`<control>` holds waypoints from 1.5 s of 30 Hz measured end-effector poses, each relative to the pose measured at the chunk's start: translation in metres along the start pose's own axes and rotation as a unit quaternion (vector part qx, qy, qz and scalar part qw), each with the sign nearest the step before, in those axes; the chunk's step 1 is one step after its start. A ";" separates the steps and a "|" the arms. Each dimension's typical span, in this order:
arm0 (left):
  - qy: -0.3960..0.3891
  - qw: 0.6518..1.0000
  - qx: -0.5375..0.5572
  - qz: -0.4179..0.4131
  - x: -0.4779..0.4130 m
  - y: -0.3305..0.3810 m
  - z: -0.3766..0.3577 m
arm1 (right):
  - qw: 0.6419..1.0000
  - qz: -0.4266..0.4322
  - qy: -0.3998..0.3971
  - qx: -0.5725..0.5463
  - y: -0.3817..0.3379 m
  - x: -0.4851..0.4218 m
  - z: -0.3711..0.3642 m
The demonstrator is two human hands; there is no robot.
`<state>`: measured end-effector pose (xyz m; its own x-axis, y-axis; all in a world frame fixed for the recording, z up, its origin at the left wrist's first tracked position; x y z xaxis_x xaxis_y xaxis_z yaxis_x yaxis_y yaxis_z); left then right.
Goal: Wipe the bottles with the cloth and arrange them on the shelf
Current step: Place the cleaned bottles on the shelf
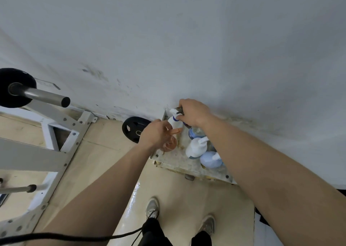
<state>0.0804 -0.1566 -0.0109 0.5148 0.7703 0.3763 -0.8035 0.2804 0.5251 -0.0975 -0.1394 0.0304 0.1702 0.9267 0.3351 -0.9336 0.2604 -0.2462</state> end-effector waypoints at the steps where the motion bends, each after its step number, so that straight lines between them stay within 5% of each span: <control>1: 0.003 1.000 0.012 0.005 -0.003 -0.002 -0.001 | 1.000 -0.005 -0.005 0.014 -0.001 -0.005 -0.003; 8: -0.011 0.999 0.033 -0.011 -0.008 -0.012 -0.002 | 0.998 -0.046 -0.025 0.044 -0.008 -0.016 -0.002; 14: -0.001 0.999 0.035 -0.028 -0.006 -0.015 -0.003 | 0.986 -0.127 -0.047 -0.094 -0.006 -0.018 -0.002; 20: 0.014 0.999 0.028 -0.036 -0.005 -0.012 -0.002 | 0.931 -0.239 -0.029 -0.275 0.005 -0.019 -0.003; 23: 0.018 0.999 0.020 -0.041 -0.003 -0.010 -0.002 | 0.956 -0.205 -0.051 -0.204 0.004 -0.017 -0.004; 26: 0.020 0.995 -0.061 -0.074 -0.002 -0.007 -0.003 | 0.990 -0.133 -0.044 -0.012 0.000 -0.013 -0.007; 29: 0.037 0.987 -0.122 -0.097 -0.002 -0.005 -0.002 | 0.989 -0.069 0.002 0.127 -0.005 -0.010 -0.012; 45: 0.043 0.988 -0.104 -0.109 -0.005 -0.009 0.003 | 0.993 -0.083 0.067 0.055 -0.004 -0.022 -0.025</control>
<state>0.0860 -0.1645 -0.0157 0.6623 0.7220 0.2004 -0.7247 0.5494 0.4159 -0.0898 -0.1539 0.0017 0.3581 0.9031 0.2369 -0.9166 0.3883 -0.0948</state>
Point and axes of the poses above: each hand's wrist, its own x-axis away from the middle knuckle, its own z-axis out of the back of the hand, y = z × x, the point moved 1 cm from there along -x, towards the middle knuckle, and after that the axes turned 1 degree about z, right-handed, at the moved point
